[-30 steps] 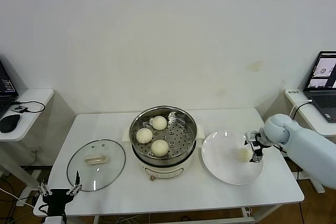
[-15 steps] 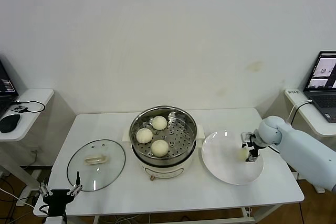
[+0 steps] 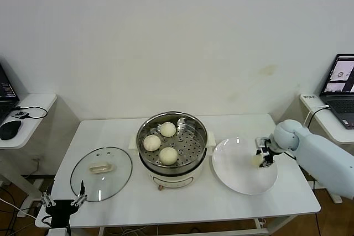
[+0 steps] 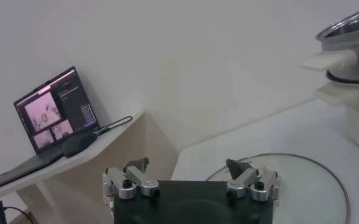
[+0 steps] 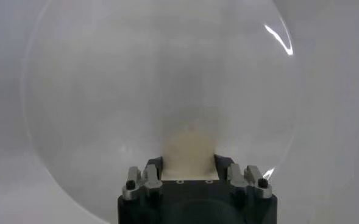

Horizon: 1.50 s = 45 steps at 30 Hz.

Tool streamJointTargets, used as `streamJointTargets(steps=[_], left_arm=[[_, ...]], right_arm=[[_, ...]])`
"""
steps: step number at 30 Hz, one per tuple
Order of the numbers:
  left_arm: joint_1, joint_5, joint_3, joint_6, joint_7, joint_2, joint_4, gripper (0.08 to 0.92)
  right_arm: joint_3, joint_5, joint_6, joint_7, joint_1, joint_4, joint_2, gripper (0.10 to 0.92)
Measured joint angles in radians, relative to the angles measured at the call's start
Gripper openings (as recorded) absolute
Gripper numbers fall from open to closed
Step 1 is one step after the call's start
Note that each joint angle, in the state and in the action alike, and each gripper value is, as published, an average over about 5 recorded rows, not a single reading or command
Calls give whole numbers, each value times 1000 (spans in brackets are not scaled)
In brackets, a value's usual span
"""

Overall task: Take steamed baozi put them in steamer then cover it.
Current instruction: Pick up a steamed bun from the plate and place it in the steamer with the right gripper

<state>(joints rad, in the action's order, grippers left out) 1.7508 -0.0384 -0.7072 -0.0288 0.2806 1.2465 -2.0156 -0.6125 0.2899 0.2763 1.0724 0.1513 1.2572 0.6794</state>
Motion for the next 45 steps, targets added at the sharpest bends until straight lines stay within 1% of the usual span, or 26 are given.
streamJointTargets(steps=[7, 14, 22, 30, 36, 45], left_arm=[[-5, 0, 4, -2, -2, -5, -5, 823], [-10, 1, 9, -4, -3, -9, -8, 823], [-13, 8, 7, -5, -2, -7, -10, 823], [-11, 17, 2, -5, -1, 1, -20, 823], [-7, 24, -7, -5, -1, 7, -27, 823], [-11, 27, -12, -5, 0, 5, -30, 823]], right_arm=[[-101, -91, 33, 5, -149, 76, -46, 551], [-256, -246, 94, -9, -381, 164, -39, 554], [-424, -464, 199, -60, -623, 238, 60, 560], [-513, -647, 312, -129, -707, 247, 214, 560], [-562, -702, 364, -158, -698, 227, 310, 560], [-583, -681, 385, -174, -636, 171, 377, 560]])
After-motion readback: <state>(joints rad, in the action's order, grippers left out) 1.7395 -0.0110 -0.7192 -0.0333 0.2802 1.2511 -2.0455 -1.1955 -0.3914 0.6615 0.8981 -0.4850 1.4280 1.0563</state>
